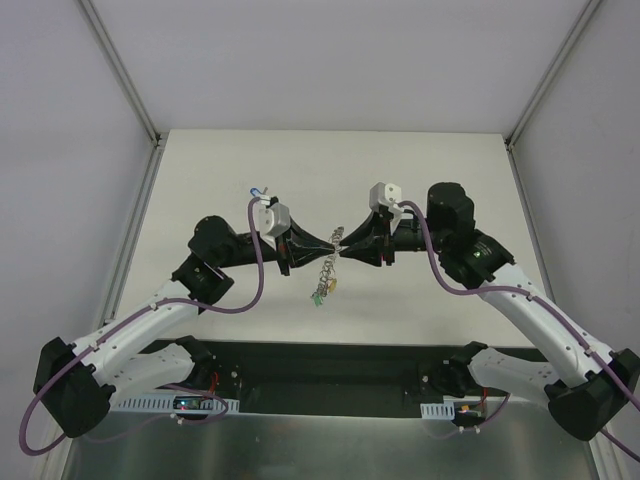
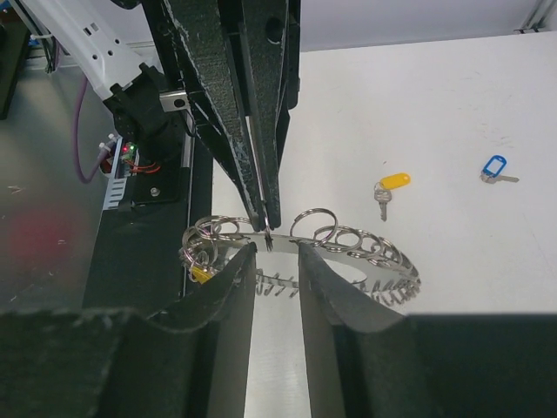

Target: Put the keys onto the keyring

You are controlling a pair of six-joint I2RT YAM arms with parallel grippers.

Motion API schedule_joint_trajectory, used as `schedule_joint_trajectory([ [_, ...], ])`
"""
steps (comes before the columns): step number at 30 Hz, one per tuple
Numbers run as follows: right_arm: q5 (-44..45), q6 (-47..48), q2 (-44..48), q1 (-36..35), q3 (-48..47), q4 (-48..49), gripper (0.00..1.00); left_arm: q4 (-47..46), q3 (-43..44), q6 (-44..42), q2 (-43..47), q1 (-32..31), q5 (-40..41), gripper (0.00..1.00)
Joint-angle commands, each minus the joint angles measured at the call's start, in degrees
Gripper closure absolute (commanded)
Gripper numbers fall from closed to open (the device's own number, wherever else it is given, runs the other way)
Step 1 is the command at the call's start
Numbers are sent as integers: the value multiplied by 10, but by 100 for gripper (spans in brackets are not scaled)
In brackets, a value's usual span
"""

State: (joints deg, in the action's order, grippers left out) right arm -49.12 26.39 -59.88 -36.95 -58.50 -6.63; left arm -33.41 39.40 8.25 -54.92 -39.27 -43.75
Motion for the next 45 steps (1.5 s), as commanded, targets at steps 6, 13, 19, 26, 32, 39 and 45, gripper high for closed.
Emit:
schedule_joint_trajectory([
  [6, -41, 4, -5, 3, -32, 30, 73, -39, 37, 12, -10, 2, -22, 100],
  [13, -39, 2, -7, 3, -30, 29, 83, -39, 38, 10, -15, 2, -27, 100],
  [19, -31, 8, -10, 2, -32, 15, 99, -39, 37, 6, -12, 2, -23, 100],
  [26, 3, 29, -4, 4, -33, -28, 99, 78, 47, -44, 16, 3, 49, 67],
  [32, 38, 45, 3, 8, -31, -65, 99, 233, 57, -64, 55, 9, 234, 36],
  [39, 63, 46, 13, 12, -20, -87, 99, 366, 36, 79, 77, 10, 522, 11],
  [45, 68, 47, 12, 12, -15, -102, 99, 460, 15, 190, 76, 13, 670, 4],
])
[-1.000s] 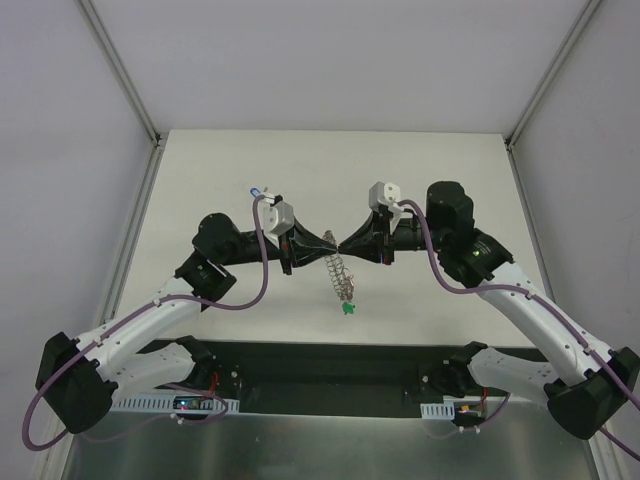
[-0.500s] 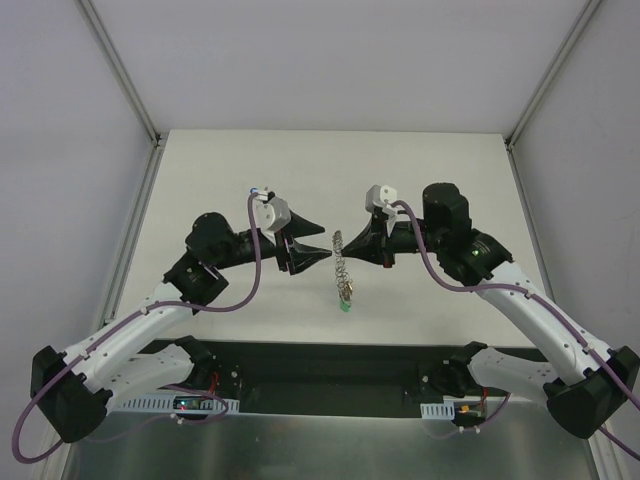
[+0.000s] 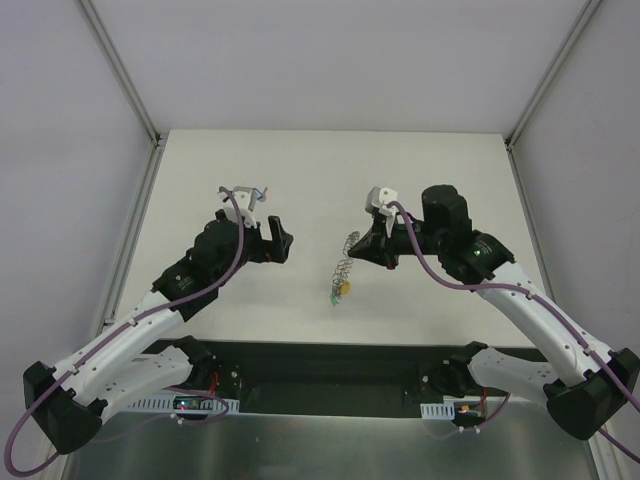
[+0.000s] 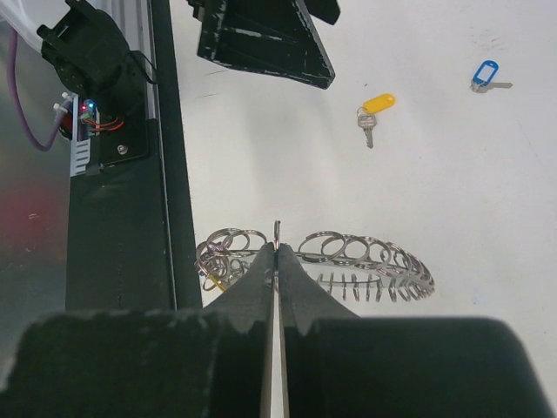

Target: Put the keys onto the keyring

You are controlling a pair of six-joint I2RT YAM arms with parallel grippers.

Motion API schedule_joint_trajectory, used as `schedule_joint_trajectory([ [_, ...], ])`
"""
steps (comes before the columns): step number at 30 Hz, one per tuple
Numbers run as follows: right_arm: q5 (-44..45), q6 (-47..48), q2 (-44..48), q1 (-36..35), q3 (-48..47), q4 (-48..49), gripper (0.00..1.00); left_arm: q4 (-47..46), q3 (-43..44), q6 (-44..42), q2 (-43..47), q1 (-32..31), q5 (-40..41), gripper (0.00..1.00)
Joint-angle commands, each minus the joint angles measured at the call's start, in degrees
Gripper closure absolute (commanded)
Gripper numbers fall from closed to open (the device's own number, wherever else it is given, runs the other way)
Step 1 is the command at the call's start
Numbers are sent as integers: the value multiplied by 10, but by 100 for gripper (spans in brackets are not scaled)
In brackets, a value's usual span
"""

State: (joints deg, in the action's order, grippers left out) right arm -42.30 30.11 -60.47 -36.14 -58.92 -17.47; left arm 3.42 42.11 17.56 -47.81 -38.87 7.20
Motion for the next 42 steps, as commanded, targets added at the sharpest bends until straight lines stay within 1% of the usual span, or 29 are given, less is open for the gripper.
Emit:
schedule_joint_trajectory([
  [1, -1, 11, 16, 4, -12, 5, 99, 118, -13, 130, -3, 17, 170, 4],
  [3, 0, 13, 15, 4, -13, 2, 99, 131, -15, 155, -17, 32, 165, 2],
  [4, 1, 13, 13, 4, -12, 2, 99, 137, -16, 181, -31, 38, 163, 2],
  [6, 3, 15, 11, 4, -12, 2, 99, 149, -19, 205, -48, 63, 151, 4],
  [7, 3, 16, 11, 4, -11, 1, 99, 151, -19, 228, -66, 73, 143, 4],
  [9, 4, 19, 12, 4, -8, -2, 99, 152, -20, 245, -84, 92, 142, 7],
  [12, 4, 25, 16, 4, -5, -5, 99, 150, -15, 267, -125, 103, 153, 12],
  [14, 8, 33, 21, 4, -1, -4, 99, 149, -6, 280, -156, 107, 161, 17],
  [15, 10, 34, 22, 4, 0, -3, 99, 145, -4, 283, -167, 114, 158, 24],
  [17, 9, 34, 22, 4, 0, -4, 99, 138, 7, 293, -201, 122, 144, 32],
  [18, 6, 35, 21, 4, 1, -3, 99, 130, 10, 295, -212, 126, 142, 38],
  [21, 3, 36, 22, 3, 6, -1, 99, 121, 25, 300, -254, 136, 139, 43],
  [22, 3, 36, 24, 4, 7, 3, 99, 113, 30, 302, -272, 143, 137, 48],
  [24, 4, 36, 25, 3, 9, 3, 99, 106, 32, 306, -289, 150, 133, 52],
  [26, 3, 36, 30, 4, 10, 2, 99, 91, 32, 310, -309, 156, 132, 59],
  [27, 3, 37, 32, 3, 11, 2, 99, 85, 32, 310, -316, 158, 129, 60],
  [32, 11, 41, 44, 3, 19, 2, 99, 54, 43, 318, -365, 162, 109, 65],
  [35, 6, 40, 44, 4, 19, 2, 99, 44, 54, 319, -392, 163, 99, 66],
  [42, 4, 41, 43, 4, 20, 1, 99, 30, 57, 333, -424, 168, 115, 67],
])
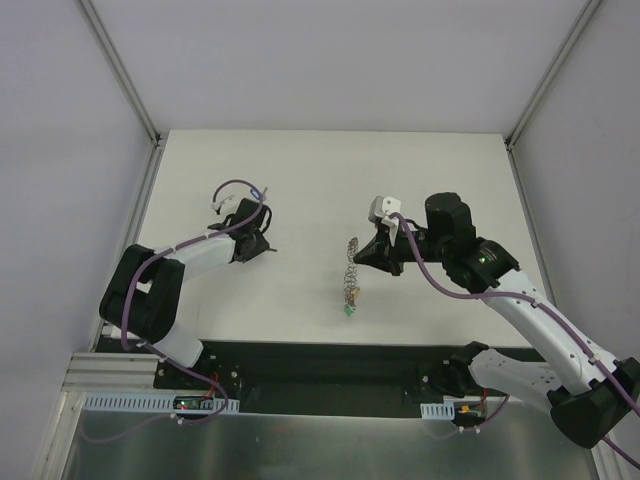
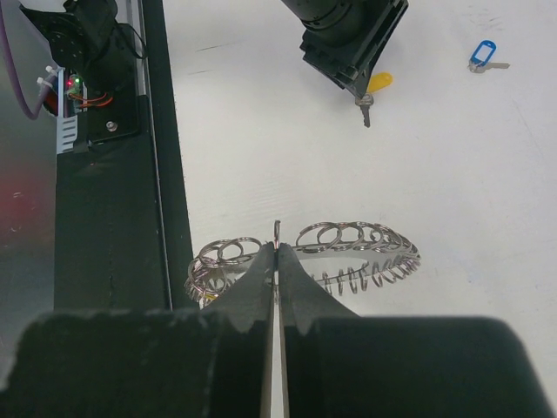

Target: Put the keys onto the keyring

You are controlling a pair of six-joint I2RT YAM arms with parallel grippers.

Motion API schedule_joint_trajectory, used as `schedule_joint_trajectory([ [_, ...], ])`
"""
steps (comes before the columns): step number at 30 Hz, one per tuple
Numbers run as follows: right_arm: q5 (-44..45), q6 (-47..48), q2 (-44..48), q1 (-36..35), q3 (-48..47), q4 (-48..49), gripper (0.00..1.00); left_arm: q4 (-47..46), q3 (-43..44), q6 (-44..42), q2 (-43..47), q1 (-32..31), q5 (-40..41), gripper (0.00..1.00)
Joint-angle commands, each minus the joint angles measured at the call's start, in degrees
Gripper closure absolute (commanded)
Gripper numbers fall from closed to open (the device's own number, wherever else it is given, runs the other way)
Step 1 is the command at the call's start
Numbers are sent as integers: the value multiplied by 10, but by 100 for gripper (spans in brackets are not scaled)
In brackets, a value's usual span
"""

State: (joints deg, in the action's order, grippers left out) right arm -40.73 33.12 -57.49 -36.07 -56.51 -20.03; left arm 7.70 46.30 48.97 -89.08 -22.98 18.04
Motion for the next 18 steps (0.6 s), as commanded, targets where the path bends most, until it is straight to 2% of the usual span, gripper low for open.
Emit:
schedule_joint_trajectory([
  [1, -13, 11, 13, 2, -4, 27, 99, -15, 16, 22, -15, 11, 9, 66],
  [12, -11, 12, 15, 3, -3, 26, 99, -23, 27, 25, -53, 14, 0, 75],
  [18, -10, 13, 13, 3, -5, 25, 99, -22, 12, 24, -30, 14, -8, 88],
])
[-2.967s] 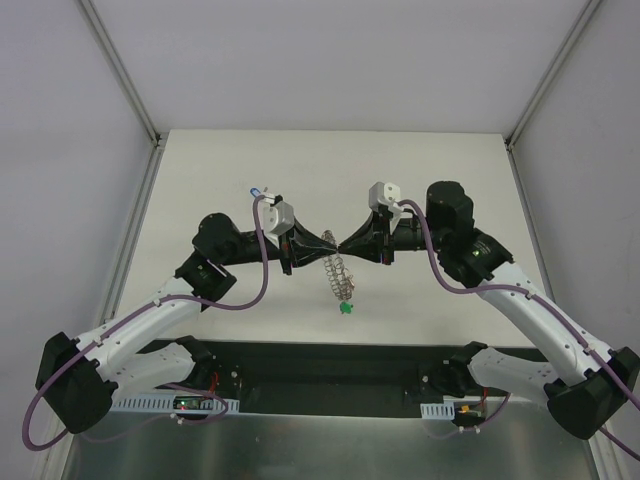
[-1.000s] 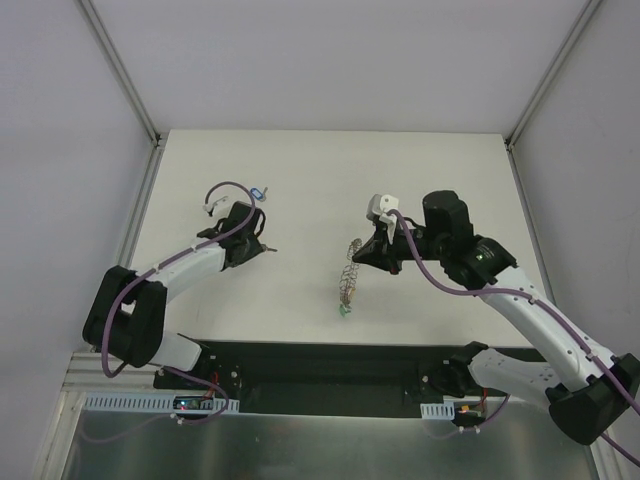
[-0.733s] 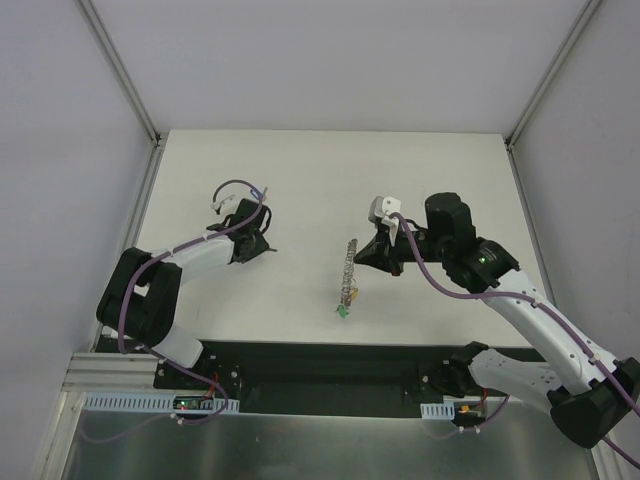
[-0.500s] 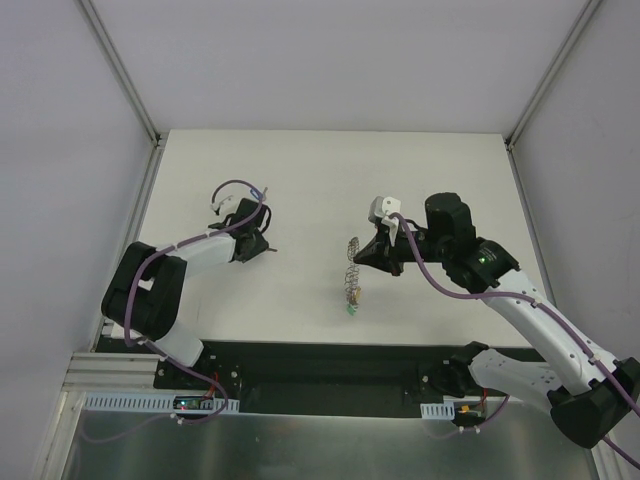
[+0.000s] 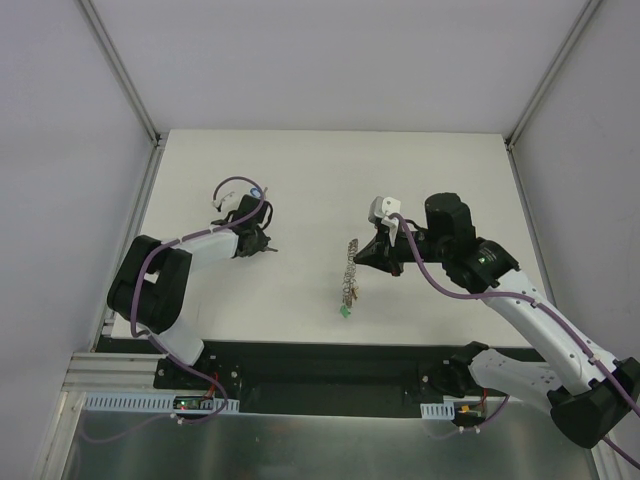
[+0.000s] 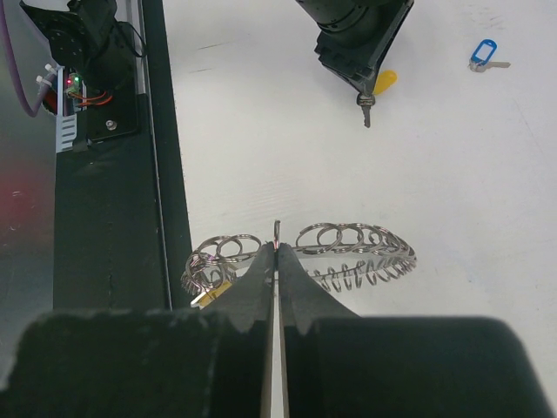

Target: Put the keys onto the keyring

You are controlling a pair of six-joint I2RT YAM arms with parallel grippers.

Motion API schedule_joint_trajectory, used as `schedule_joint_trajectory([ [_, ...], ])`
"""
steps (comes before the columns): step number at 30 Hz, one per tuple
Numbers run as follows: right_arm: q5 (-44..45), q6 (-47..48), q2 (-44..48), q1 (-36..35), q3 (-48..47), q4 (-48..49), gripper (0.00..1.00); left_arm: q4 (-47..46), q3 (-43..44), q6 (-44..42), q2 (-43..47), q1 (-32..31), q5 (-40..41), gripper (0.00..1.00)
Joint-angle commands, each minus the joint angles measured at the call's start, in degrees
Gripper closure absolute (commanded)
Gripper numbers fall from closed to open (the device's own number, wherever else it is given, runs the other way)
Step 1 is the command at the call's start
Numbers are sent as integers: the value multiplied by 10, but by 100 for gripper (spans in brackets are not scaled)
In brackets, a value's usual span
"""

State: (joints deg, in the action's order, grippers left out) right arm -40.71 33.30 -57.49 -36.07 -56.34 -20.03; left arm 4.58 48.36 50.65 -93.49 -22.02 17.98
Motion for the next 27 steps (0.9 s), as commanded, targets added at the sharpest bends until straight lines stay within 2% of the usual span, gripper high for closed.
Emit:
schedule_joint_trajectory([
  [1, -11, 12, 13, 3, -7, 24, 99, 10, -13, 5, 18, 4, -8, 89],
  [5, -12, 12, 12, 2, -8, 22, 99, 11, -25, -11, 42, 4, -10, 99],
  [8, -17, 10, 8, 3, -11, 21, 99, 20, -31, -35, 67, 4, -13, 100],
  [13, -25, 11, 3, 2, -17, 18, 99, 53, -33, -135, 119, 4, -47, 100],
  [18, -27, 11, 1, 3, -19, 14, 99, 161, -37, -243, 189, 4, -64, 100],
  [24, -25, 12, -4, 2, -24, 8, 99, 282, -48, -287, 304, 4, -37, 100],
  [27, -32, 12, -7, 3, -24, 7, 99, 293, -51, -300, 351, 3, -64, 100],
])
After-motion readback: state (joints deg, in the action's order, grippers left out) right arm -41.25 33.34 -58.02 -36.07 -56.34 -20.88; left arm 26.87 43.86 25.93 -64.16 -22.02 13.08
